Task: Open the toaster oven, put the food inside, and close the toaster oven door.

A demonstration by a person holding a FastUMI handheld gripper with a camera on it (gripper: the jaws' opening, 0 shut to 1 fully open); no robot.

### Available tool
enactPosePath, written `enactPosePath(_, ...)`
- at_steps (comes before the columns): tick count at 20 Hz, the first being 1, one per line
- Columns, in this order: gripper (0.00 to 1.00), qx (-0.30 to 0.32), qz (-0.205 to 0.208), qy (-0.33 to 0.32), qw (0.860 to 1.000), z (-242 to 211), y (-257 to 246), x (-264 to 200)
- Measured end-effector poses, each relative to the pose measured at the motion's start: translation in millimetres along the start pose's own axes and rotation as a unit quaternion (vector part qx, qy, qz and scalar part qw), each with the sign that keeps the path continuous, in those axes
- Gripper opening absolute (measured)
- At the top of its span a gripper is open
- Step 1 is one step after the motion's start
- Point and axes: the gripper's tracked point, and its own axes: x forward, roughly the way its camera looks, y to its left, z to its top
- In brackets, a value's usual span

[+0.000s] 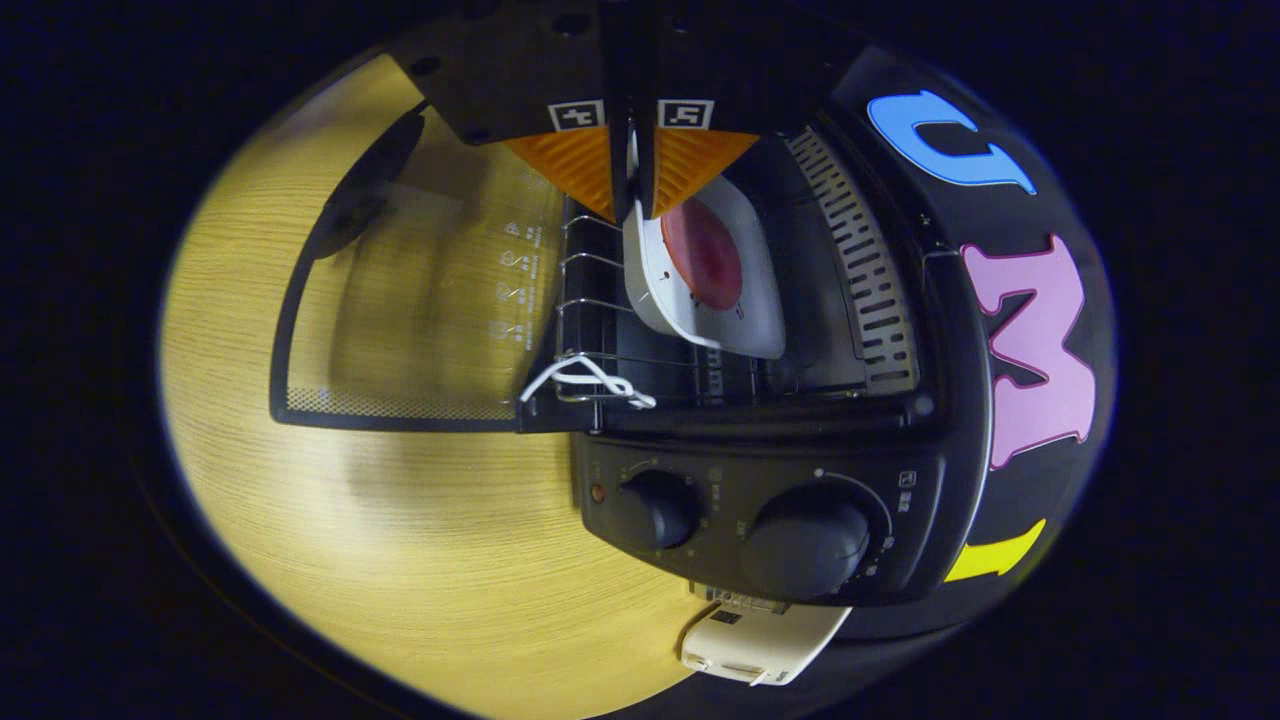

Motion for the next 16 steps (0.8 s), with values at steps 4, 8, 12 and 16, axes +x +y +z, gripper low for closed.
enactPosePath(4, 0.05, 0.0, 0.001, 0.006, 1.0, -14, 9, 11)
enactPosePath(8, 0.14, -0.014, 0.008, 0.013, 1.0, -18, 7, 1)
enactPosePath(12, 0.29, -0.086, 0.024, 0.037, 0.995, -27, 0, -44)
enactPosePath(16, 0.94, -0.175, 0.038, 0.06, 0.982, -28, -21, -95)
